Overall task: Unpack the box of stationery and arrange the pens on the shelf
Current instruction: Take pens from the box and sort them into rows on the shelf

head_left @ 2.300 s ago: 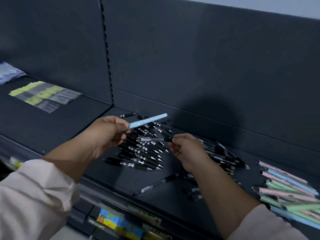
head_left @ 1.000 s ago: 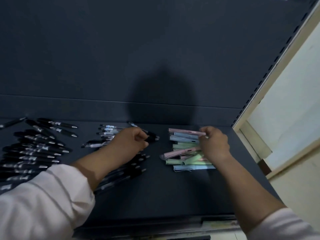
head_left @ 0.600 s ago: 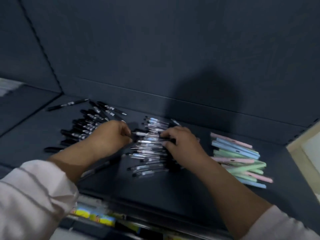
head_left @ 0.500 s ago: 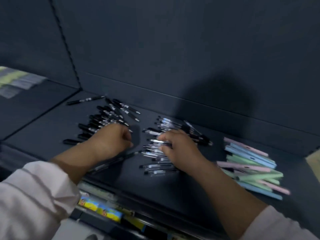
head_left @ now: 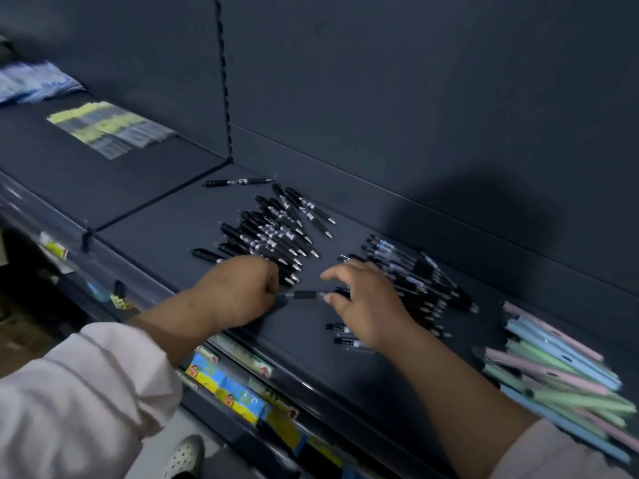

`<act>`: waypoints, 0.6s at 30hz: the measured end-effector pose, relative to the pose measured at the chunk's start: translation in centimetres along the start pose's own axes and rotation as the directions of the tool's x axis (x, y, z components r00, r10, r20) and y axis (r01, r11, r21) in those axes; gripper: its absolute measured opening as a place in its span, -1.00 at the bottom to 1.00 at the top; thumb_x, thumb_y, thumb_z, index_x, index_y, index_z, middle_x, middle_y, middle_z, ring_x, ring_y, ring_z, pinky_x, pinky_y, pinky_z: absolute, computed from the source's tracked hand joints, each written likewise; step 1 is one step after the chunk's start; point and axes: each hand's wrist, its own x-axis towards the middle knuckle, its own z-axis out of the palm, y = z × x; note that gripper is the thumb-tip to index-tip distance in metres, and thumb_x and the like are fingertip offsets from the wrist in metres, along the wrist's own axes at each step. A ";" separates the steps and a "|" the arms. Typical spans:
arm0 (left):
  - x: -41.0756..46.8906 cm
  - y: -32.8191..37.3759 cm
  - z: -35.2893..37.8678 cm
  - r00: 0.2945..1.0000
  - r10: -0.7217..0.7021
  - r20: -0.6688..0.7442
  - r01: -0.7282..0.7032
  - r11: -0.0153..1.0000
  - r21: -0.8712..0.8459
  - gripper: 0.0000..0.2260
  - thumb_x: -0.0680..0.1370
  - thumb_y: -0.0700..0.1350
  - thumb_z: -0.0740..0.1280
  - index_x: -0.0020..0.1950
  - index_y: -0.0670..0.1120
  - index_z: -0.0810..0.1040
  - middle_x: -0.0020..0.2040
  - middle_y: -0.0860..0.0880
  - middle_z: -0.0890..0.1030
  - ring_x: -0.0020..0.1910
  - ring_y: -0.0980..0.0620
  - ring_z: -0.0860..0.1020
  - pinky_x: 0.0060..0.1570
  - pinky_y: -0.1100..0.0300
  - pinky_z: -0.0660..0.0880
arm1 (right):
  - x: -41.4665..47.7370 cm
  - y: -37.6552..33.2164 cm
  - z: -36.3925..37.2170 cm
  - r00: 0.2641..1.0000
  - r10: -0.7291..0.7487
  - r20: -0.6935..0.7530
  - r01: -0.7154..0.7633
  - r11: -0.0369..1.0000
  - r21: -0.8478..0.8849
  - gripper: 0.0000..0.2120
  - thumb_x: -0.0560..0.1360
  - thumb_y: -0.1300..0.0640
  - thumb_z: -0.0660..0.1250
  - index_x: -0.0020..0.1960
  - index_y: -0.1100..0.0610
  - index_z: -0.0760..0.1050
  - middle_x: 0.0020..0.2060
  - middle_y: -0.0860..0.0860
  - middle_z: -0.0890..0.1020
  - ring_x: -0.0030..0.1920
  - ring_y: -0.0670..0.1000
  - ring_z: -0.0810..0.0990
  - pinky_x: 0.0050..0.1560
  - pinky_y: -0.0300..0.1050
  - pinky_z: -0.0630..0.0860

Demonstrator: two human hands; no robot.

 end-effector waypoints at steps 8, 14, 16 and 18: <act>2.4 6.2 -0.4 0.940 0.294 -0.172 -0.313 0.945 -0.094 -0.88 0.47 -0.11 0.32 -0.01 0.00 0.59 -0.05 0.05 0.54 -0.01 0.04 0.51 0.00 0.23 0.43 | -1.9 2.7 -2.9 0.983 0.116 -0.142 -0.108 0.992 0.060 -0.81 0.45 0.22 0.40 0.03 0.02 0.62 -0.08 -0.10 0.58 0.05 -0.06 0.53 0.10 -0.21 0.42; 5.1 8.6 0.9 0.911 0.366 -0.189 -0.397 0.903 -0.164 -0.85 0.50 -0.08 0.31 0.04 -0.02 0.59 -0.01 0.00 0.55 0.01 -0.01 0.53 0.01 0.15 0.47 | -4.3 5.6 -4.0 0.925 0.294 -0.241 -0.320 0.944 -0.075 -0.83 0.48 0.15 0.38 0.07 0.02 0.60 0.05 -0.06 0.62 0.14 -0.02 0.46 0.10 -0.24 0.33; 5.7 7.6 0.3 0.911 0.364 -0.196 -0.394 0.907 -0.147 -0.85 0.51 -0.08 0.32 0.06 -0.03 0.59 -0.01 0.00 0.55 0.01 0.00 0.51 0.00 0.20 0.44 | -4.5 5.8 -3.9 0.906 0.339 -0.253 -0.373 0.923 -0.098 -0.79 0.49 0.11 0.37 0.13 0.01 0.57 0.10 -0.06 0.60 0.18 -0.01 0.42 0.16 -0.17 0.33; 6.4 5.6 -0.5 0.915 0.345 -0.209 -0.373 0.921 -0.113 -0.87 0.51 -0.09 0.33 0.03 -0.04 0.58 -0.03 -0.01 0.55 0.01 0.00 0.51 0.00 0.22 0.41 | -3.9 5.3 -3.6 0.897 0.351 -0.268 -0.385 0.919 -0.088 -0.76 0.50 0.10 0.36 0.17 0.01 0.55 0.12 -0.05 0.58 0.19 -0.02 0.40 0.16 -0.18 0.31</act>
